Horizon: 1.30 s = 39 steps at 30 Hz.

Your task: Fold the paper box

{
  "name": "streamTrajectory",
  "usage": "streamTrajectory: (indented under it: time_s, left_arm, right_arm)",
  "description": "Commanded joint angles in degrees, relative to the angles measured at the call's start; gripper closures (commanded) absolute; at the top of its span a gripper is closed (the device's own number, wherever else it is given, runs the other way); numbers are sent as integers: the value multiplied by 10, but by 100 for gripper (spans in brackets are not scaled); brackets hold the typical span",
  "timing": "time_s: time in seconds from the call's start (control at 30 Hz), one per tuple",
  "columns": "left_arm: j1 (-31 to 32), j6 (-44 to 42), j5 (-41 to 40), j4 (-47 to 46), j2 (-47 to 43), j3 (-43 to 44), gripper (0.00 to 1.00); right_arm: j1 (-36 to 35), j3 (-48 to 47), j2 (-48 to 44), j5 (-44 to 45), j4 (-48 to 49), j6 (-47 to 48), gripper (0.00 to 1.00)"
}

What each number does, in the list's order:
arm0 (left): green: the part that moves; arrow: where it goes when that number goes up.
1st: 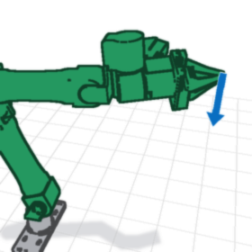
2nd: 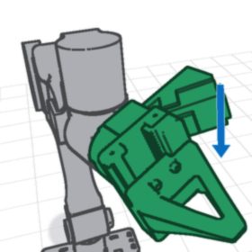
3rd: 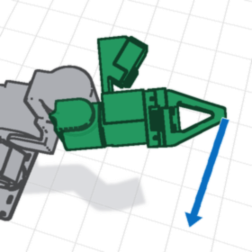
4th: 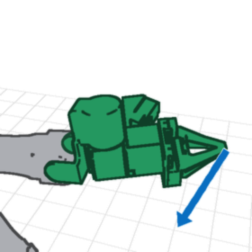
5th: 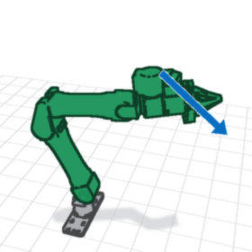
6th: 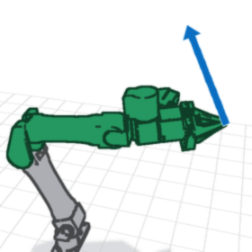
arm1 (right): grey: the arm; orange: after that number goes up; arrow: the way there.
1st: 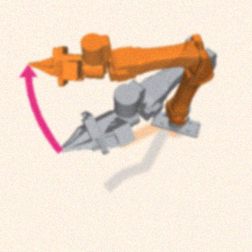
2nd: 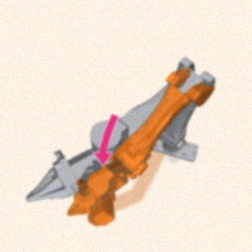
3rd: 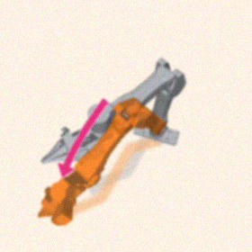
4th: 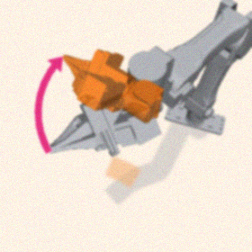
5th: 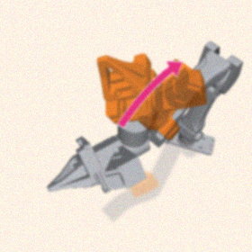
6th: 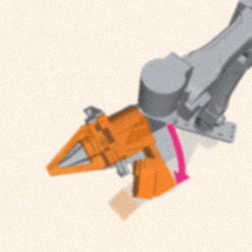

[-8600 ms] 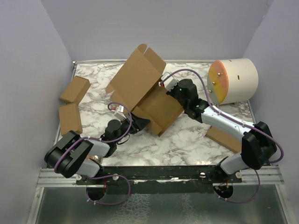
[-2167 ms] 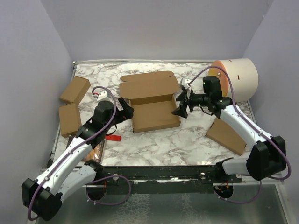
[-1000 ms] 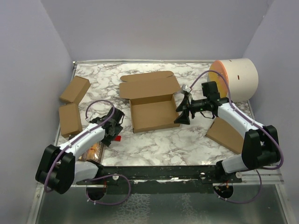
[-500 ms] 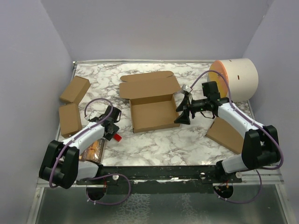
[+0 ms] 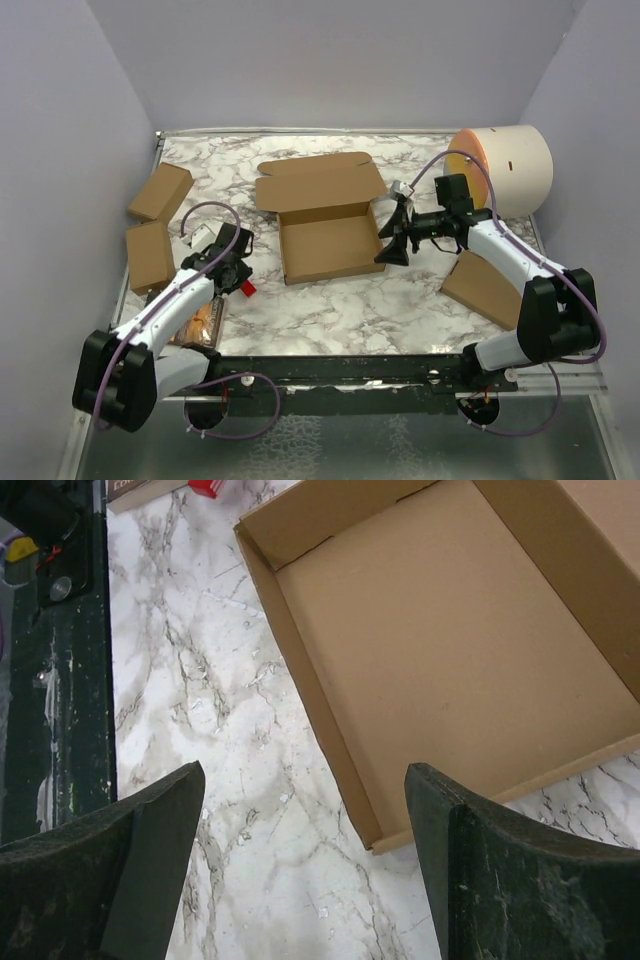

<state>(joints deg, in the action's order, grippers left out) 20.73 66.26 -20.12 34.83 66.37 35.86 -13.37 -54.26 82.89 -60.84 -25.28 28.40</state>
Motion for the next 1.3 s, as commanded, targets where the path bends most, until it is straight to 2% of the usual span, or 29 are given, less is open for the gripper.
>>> streamTrajectory:
  time_s: [0.0,0.2,0.3,0.4,0.6,0.77,1.07,1.2,1.27]
  left_arm:
    - [-1,-111,13,-31,-78,26,100]
    - [-1,-218,181,-217,-167,-8,100]
    - [1,-234,255,-276,-154,-3,100]
    - [15,-245,289,-302,-110,26,100]
    - [91,-294,255,-314,3,93,100]
    - [122,-349,242,-318,109,151,100]
    - [185,-436,191,-230,300,290,99]
    - [208,-457,158,-203,359,338,88]
    - [212,-461,149,-194,380,354,79]
  right_arm:
    - [8,-2,6,-13,1,10,18]
    - [17,-1,6,-16,1,10,18]
    - [22,-1,6,-17,1,11,18]
    - [26,-1,6,-19,1,12,18]
    - [40,0,5,-21,-1,15,18]
    - [54,1,4,-28,-1,16,18]
    - [64,2,4,-31,0,17,18]
    - [66,2,7,-31,-1,17,18]
    - [67,1,9,-30,-1,17,18]
